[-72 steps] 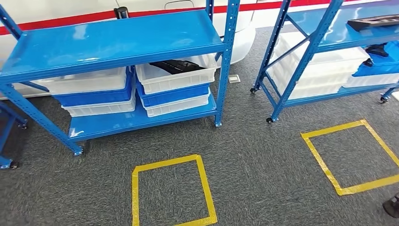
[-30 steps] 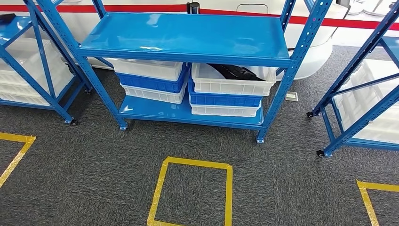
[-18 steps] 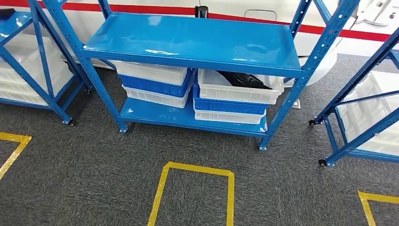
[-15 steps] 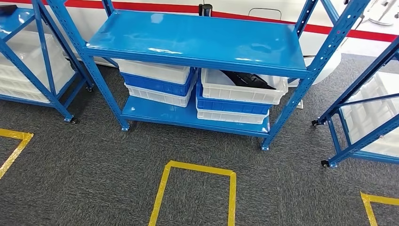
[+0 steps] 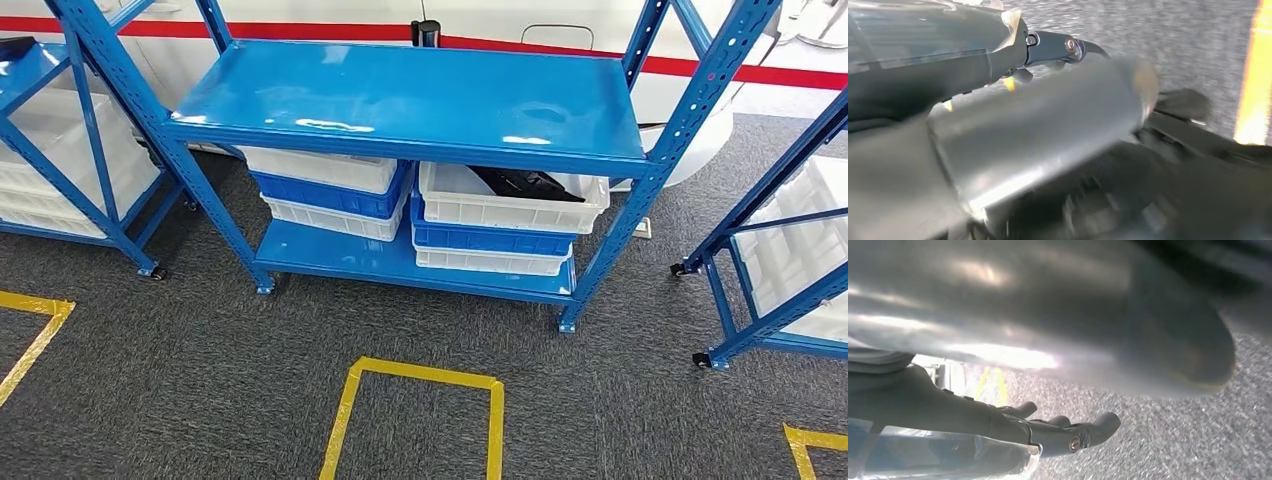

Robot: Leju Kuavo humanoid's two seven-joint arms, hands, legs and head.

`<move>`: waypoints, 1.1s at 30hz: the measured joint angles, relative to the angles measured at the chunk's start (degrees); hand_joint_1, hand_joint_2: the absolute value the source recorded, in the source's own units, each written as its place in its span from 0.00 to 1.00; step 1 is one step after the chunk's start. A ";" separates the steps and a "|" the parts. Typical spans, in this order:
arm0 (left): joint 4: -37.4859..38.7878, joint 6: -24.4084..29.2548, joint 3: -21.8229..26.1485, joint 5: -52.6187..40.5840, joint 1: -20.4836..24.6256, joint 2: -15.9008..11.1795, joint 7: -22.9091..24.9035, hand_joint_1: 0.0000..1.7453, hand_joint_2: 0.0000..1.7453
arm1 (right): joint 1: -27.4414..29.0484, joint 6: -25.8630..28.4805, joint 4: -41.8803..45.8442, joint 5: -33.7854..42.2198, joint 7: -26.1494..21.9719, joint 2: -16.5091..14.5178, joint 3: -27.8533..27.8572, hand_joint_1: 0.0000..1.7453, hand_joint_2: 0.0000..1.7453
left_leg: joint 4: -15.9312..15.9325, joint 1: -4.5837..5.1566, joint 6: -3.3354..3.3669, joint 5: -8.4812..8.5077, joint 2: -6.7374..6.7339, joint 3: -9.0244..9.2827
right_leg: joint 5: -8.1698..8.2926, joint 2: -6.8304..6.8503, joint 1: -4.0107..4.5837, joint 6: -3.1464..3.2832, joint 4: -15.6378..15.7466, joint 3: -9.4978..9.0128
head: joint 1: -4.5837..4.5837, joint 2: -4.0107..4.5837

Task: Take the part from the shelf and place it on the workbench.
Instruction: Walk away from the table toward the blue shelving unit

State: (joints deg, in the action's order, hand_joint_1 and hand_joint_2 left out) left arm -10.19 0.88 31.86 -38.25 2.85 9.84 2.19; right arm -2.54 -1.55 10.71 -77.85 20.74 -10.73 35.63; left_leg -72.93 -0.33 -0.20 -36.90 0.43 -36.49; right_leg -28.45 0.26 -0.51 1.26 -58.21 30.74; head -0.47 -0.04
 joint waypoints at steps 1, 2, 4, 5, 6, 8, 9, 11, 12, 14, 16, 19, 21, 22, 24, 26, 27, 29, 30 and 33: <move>0.00 0.26 0.03 0.12 -0.05 0.02 0.67 0.00 1.00 | 0.02 0.01 0.00 -0.08 0.02 0.02 0.00 0.00 0.00 | -1.07 -0.11 -0.14 0.19 -0.02 -1.31 | -0.14 -0.03 0.01 0.08 0.00 -0.10 | -0.01 0.00; 0.00 0.38 0.07 0.25 -0.09 0.04 1.09 0.00 1.00 | 0.05 0.02 0.00 -0.16 0.02 0.03 0.00 0.00 0.00 | 0.03 -0.19 -0.15 1.70 -0.06 -1.59 | -0.30 -0.07 0.01 0.09 -0.01 -0.31 | -0.03 0.00; 0.00 0.61 0.22 0.51 -0.11 0.06 1.56 0.00 1.00 | 0.08 0.08 0.00 -0.33 -0.03 0.02 0.00 0.00 0.00 | 6.96 -0.23 0.24 6.86 -0.27 0.39 | -0.71 -0.12 0.02 -0.10 0.02 -0.72 | -0.03 0.00; 0.00 0.78 0.35 0.55 -0.06 0.05 1.80 0.00 1.00 | 0.08 0.12 -0.01 -0.42 -0.08 -0.04 0.00 0.00 0.00 | 10.20 -0.05 0.58 8.16 -0.42 1.50 | -0.92 -0.13 0.09 -0.27 0.03 -0.99 | 0.01 0.00; 0.00 1.02 0.49 0.57 0.01 0.06 2.05 0.00 0.75 | 0.03 0.21 -0.01 -0.50 -0.14 -0.07 0.00 0.00 0.00 | 12.29 0.17 0.97 8.38 -0.49 2.19 | -1.12 -0.12 0.18 -0.50 0.04 -1.08 | -0.02 0.00; -0.01 1.50 0.75 0.57 0.05 0.16 2.51 0.00 0.25 | -0.09 0.38 -0.02 -0.66 -0.27 -0.10 -0.01 0.00 0.50 | 13.46 0.53 1.47 8.21 -0.42 2.51 | -1.60 -0.09 0.54 -0.86 0.05 -1.00 | -0.04 0.00; -0.02 1.72 0.85 0.57 0.00 0.24 2.64 0.00 0.25 | -0.12 0.49 -0.02 -0.72 -0.32 -0.07 -0.01 0.00 0.75 | 13.80 0.53 1.18 8.79 -0.31 2.71 | -1.81 -0.05 0.70 -0.69 0.06 -0.91 | -0.08 0.00; -0.02 2.01 1.01 0.57 -0.07 0.40 2.80 0.00 0.75 | -0.09 0.73 -0.01 -0.79 -0.46 0.03 0.00 0.00 1.00 | 14.13 0.64 0.99 10.21 -0.23 3.09 | -2.09 0.01 0.94 -0.41 0.09 -1.12 | -0.05 0.00; -0.02 2.12 1.07 0.60 -0.02 0.46 2.98 0.00 1.00 | -0.09 0.88 -0.01 -0.80 -0.55 0.12 0.00 0.00 1.00 | 14.10 0.77 1.05 10.00 -0.23 3.16 | -2.03 0.03 0.90 -0.37 0.26 -1.27 | -0.05 0.00; -0.02 2.24 1.24 0.89 0.09 0.55 3.68 0.00 1.00 | -0.19 1.04 0.00 -0.75 -0.70 0.33 0.00 0.00 1.00 | 14.10 0.90 1.53 10.06 -0.21 3.24 | -1.98 0.03 0.86 -0.62 0.61 -1.55 | -0.07 0.00; -0.04 2.24 1.34 1.58 0.06 0.55 4.45 0.00 1.00 | -0.22 0.97 0.05 -0.10 -0.75 0.65 -0.19 0.00 1.00 | 14.11 0.87 1.67 9.97 -0.21 3.32 | -1.95 0.03 0.87 -0.69 0.92 -1.80 | -0.05 0.00; -0.21 2.00 0.68 3.31 -0.27 0.37 4.70 0.00 1.00 | 0.15 0.80 0.31 3.11 -1.13 1.30 -1.43 0.00 1.00 | 14.11 0.87 1.87 9.84 -0.17 3.34 | -1.99 0.03 0.86 -0.88 1.14 -1.95 | -0.04 0.00; -0.47 1.79 -0.15 4.85 -0.60 0.09 4.54 0.00 1.00 | 0.58 0.76 0.58 6.30 -1.82 1.69 -2.59 0.00 1.00 | 14.10 0.88 1.97 9.76 -0.16 3.34 | -2.00 0.03 0.85 -1.04 1.21 -1.99 | -0.04 0.00; -0.63 1.71 -0.63 5.60 -0.78 -0.09 4.43 0.00 1.00 | 0.80 0.76 0.73 7.92 -2.22 1.87 -3.16 0.00 1.00 | 14.10 0.88 2.00 9.73 -0.17 3.35 | -1.99 0.03 0.84 -1.06 1.22 -1.98 | -0.04 0.00; -0.98 1.62 -1.71 7.16 -1.12 -0.49 4.21 0.00 1.00 | 1.27 0.76 1.04 11.28 -3.08 2.23 -4.42 0.00 1.00 | 14.09 0.88 2.03 9.68 -0.17 3.35 | -2.00 0.03 0.79 -1.09 1.24 -1.98 | -0.05 0.00; -1.40 1.59 -2.91 8.76 -1.51 -0.92 3.89 0.00 1.00 | 1.73 0.76 1.40 14.73 -4.01 2.59 -5.79 0.00 0.50 | 14.09 0.88 2.03 9.65 -0.17 3.37 | -2.03 0.03 0.74 -1.26 1.24 -1.99 | -0.05 0.00; -1.63 1.57 -3.52 9.52 -1.73 -1.15 3.70 0.00 1.00 | 1.98 0.76 1.60 16.35 -4.44 2.75 -6.45 0.00 0.25 | 14.09 0.88 2.03 9.65 -0.17 3.39 | -2.05 0.03 0.74 -1.34 1.24 -2.01 | -0.05 0.00; -2.12 1.50 -4.83 11.03 -2.23 -1.59 3.36 0.00 1.00 | 2.46 0.76 2.03 19.57 -5.30 3.07 -7.88 0.00 0.00 | 14.10 0.86 2.03 9.64 -0.16 3.44 | -2.06 0.03 0.73 -1.41 1.24 -2.05 | -0.05 0.00; -2.38 1.45 -5.56 11.83 -2.51 -1.83 3.23 0.00 1.00 | 2.71 0.76 2.25 21.28 -5.76 3.24 -8.66 0.00 0.00 | 14.10 0.86 2.03 9.64 -0.16 3.47 | -2.07 0.03 0.74 -1.42 1.24 -2.06 | -0.06 0.00; -3.16 1.19 -7.74 14.24 -3.31 -2.49 2.73 0.00 1.00 | 3.51 0.81 2.93 26.45 -7.11 3.79 -10.99 0.00 0.00 | 14.14 0.82 2.03 9.64 -0.16 3.52 | -2.11 0.03 0.76 -1.48 1.24 -2.09 | -0.07 0.00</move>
State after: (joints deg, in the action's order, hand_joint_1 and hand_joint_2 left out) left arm -13.34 2.07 24.11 -24.01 -0.46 7.36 4.92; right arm 0.97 -0.74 13.64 -51.40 13.63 -6.94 24.63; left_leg -58.79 0.50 1.83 -27.26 0.27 -32.97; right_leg -30.56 0.29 0.25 -0.22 -56.97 28.65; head -0.54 -0.04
